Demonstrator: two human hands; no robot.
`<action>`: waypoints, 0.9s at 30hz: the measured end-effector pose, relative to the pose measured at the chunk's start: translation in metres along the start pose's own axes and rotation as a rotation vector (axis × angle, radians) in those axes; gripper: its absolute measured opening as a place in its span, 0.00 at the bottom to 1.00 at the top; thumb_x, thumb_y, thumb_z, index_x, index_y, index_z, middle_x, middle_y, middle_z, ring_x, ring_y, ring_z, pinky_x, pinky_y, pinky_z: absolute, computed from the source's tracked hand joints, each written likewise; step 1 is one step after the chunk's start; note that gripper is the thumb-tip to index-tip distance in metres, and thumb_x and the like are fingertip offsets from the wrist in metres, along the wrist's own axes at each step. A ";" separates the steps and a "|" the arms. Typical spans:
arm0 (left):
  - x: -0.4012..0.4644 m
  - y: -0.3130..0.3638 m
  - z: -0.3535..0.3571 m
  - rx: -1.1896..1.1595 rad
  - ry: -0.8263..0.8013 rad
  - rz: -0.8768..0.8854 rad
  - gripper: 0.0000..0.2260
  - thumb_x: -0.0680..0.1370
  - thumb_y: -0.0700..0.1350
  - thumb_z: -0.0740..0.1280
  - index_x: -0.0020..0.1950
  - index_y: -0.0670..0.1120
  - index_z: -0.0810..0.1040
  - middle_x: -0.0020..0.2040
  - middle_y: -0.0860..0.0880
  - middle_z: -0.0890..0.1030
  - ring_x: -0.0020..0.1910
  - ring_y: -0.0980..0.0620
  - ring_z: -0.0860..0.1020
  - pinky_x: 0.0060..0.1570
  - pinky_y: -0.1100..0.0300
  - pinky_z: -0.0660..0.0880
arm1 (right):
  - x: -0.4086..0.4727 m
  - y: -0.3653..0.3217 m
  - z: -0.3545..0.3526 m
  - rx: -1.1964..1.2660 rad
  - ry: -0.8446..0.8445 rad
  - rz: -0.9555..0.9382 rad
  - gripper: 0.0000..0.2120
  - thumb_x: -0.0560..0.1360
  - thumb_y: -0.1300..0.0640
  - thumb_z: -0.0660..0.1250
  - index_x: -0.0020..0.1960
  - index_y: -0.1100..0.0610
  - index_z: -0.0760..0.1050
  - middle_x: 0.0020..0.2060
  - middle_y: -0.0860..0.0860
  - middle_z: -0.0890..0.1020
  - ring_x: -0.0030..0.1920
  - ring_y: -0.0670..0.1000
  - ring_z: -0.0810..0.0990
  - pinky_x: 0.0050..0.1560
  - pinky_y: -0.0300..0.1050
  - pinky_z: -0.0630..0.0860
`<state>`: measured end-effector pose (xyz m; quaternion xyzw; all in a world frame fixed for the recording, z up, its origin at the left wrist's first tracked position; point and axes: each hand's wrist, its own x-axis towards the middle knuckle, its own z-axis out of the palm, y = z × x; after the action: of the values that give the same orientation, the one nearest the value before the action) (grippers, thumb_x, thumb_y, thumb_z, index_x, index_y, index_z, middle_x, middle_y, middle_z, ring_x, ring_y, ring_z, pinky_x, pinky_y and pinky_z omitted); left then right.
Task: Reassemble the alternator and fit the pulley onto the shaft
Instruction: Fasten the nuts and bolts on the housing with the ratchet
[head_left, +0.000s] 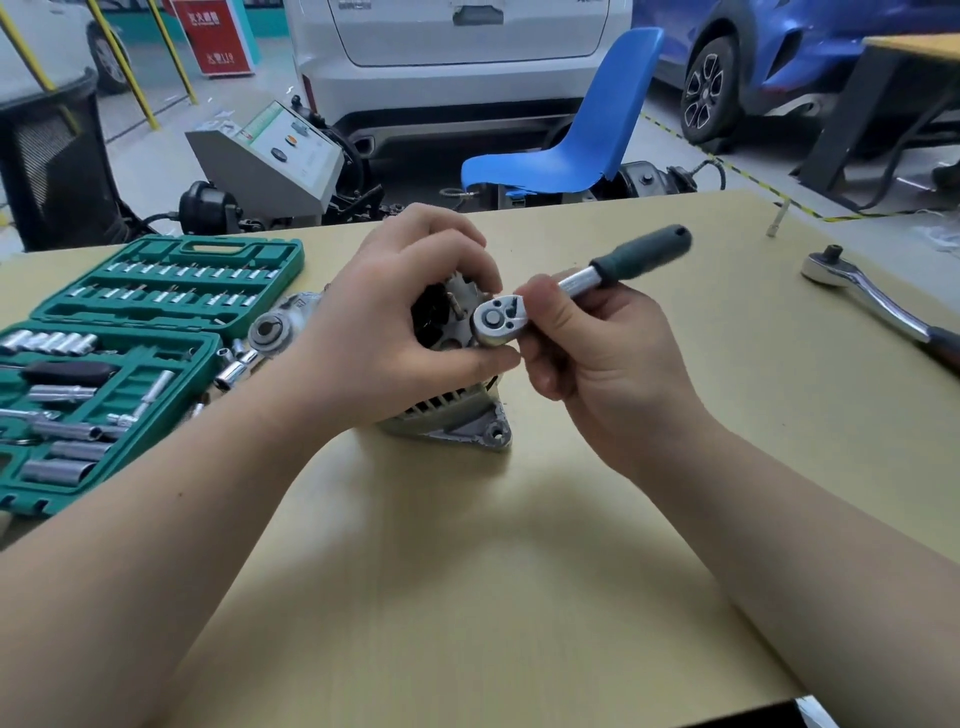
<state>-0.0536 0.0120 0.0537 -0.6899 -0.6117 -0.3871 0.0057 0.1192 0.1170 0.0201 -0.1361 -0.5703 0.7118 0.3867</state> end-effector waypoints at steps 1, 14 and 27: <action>0.000 0.000 0.000 0.000 0.014 0.024 0.18 0.72 0.51 0.84 0.56 0.46 0.83 0.62 0.50 0.78 0.63 0.47 0.77 0.64 0.49 0.75 | -0.002 0.000 0.002 -0.025 0.000 -0.044 0.09 0.77 0.52 0.73 0.40 0.55 0.82 0.29 0.58 0.75 0.25 0.53 0.69 0.26 0.40 0.66; -0.004 -0.004 0.001 -0.032 0.048 0.054 0.20 0.70 0.44 0.85 0.58 0.52 0.84 0.58 0.48 0.78 0.50 0.58 0.82 0.54 0.68 0.76 | -0.005 0.000 0.009 -0.066 -0.013 -0.096 0.12 0.79 0.52 0.70 0.37 0.51 0.78 0.28 0.57 0.75 0.25 0.54 0.69 0.26 0.42 0.66; -0.005 -0.004 0.001 -0.134 0.044 0.018 0.23 0.71 0.49 0.83 0.61 0.52 0.77 0.53 0.52 0.82 0.57 0.46 0.81 0.57 0.41 0.79 | 0.006 -0.011 0.019 -0.102 0.015 -0.012 0.13 0.80 0.49 0.69 0.41 0.56 0.78 0.30 0.55 0.68 0.27 0.48 0.63 0.26 0.37 0.62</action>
<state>-0.0558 0.0092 0.0483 -0.6854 -0.5780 -0.4422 -0.0234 0.1073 0.1086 0.0381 -0.1575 -0.6040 0.6782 0.3878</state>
